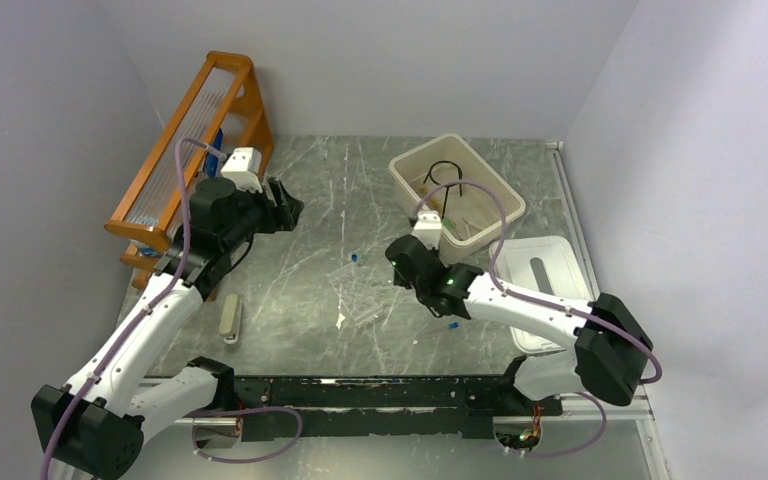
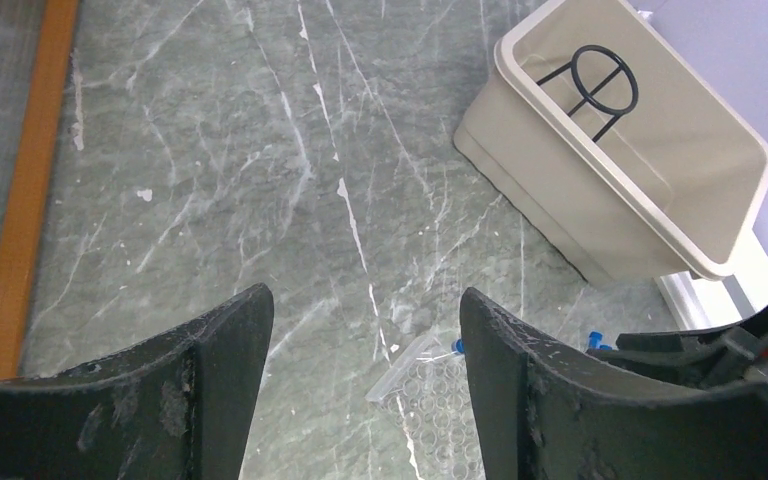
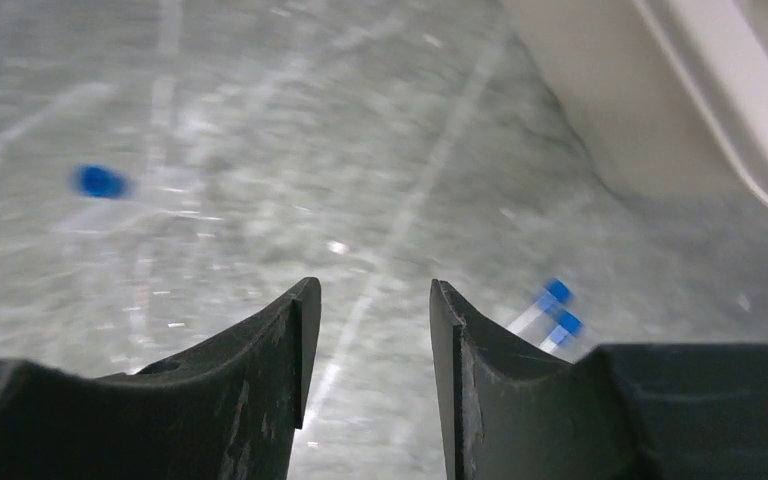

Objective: Organize the chemistry lab equipment

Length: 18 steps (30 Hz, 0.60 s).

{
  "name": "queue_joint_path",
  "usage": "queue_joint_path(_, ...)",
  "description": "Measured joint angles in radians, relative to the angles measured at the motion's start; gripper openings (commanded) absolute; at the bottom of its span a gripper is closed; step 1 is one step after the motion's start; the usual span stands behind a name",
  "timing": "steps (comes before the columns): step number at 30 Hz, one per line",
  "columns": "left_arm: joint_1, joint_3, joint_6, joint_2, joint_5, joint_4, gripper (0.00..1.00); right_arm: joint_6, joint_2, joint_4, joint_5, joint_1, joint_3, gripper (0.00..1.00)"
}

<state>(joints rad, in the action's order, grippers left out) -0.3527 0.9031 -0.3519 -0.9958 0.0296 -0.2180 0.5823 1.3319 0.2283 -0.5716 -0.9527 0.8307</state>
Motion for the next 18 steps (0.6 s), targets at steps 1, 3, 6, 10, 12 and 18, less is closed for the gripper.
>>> queue_joint_path(1, 0.000, -0.003, 0.000, 0.000, 0.005, 0.005, 0.72, 0.039, -0.002, 0.043, -0.016, 0.014, -0.010, 0.48)
queue_joint_path(3, 0.000, -0.005, 0.000, 0.000, 0.017, 0.010, 0.71, 0.104, -0.008, 0.115, -0.043, 0.037, -0.043, 0.43)
queue_joint_path(6, 0.000, -0.005, 0.000, 0.000, 0.032, 0.014, 0.71, 0.174, -0.017, 0.192, -0.066, 0.053, -0.101, 0.36)
queue_joint_path(10, 0.000, -0.007, 0.000, 0.000, 0.039, 0.019, 0.71, 0.252, -0.032, 0.253, -0.085, 0.061, -0.153, 0.33)
queue_joint_path(12, 0.000, -0.011, 0.000, 0.000, 0.039, 0.021, 0.71, 0.279, -0.045, 0.267, -0.088, 0.069, -0.177, 0.34)
queue_joint_path(18, 0.000, -0.015, 0.000, -0.002, 0.039, 0.024, 0.70, 0.303, -0.077, 0.230, -0.065, 0.079, -0.253, 0.38)
